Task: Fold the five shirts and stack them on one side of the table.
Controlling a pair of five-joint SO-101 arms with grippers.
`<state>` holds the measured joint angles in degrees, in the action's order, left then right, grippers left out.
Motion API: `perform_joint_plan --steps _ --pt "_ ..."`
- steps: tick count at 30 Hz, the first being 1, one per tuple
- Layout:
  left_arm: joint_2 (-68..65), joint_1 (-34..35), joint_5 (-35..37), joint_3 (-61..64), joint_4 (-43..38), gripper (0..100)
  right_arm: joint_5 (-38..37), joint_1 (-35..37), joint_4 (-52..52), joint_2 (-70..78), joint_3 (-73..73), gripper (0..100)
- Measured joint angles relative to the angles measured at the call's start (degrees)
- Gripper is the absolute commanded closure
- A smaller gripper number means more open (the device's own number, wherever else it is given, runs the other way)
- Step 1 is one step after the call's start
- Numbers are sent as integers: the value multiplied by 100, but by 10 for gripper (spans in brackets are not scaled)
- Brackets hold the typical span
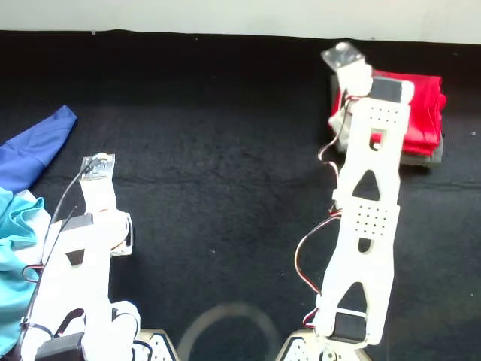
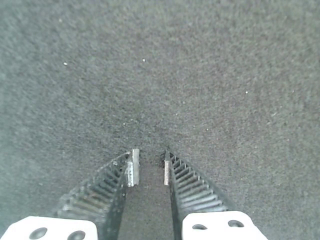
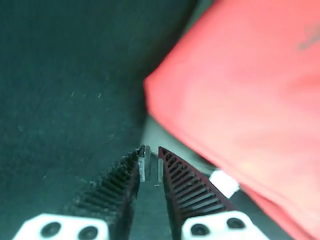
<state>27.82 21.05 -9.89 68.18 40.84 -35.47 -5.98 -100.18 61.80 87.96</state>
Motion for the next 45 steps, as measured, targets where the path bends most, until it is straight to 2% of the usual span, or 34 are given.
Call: perform_joint_plan --steps 5,7,12,16,21,23,26,29,39,45 --pt "0 0 0 0 0 892 0 -290 44 0 615 962" --pt "0 0 0 0 0 892 -26 -580 369 18 580 962" --pt "0 0 0 0 0 892 -26 -1442 2040 580 -158 962" --pt "0 0 0 0 0 892 -26 -1846 3112 1046 -299 962" --pt "0 0 0 0 0 892 35 -1943 3349 1099 -316 962" --pt "0 0 0 0 0 892 413 -1987 3358 1099 -211 962" --pt "0 0 0 0 0 892 1064 -2031 3174 1002 132 959" --pt "0 0 0 0 0 892 1389 -2013 2558 642 510 958" --pt "0 0 0 0 0 891 1512 -1319 255 -527 624 958" --pt "0 0 0 0 0 891 1952 -1020 -26 -1196 624 958"
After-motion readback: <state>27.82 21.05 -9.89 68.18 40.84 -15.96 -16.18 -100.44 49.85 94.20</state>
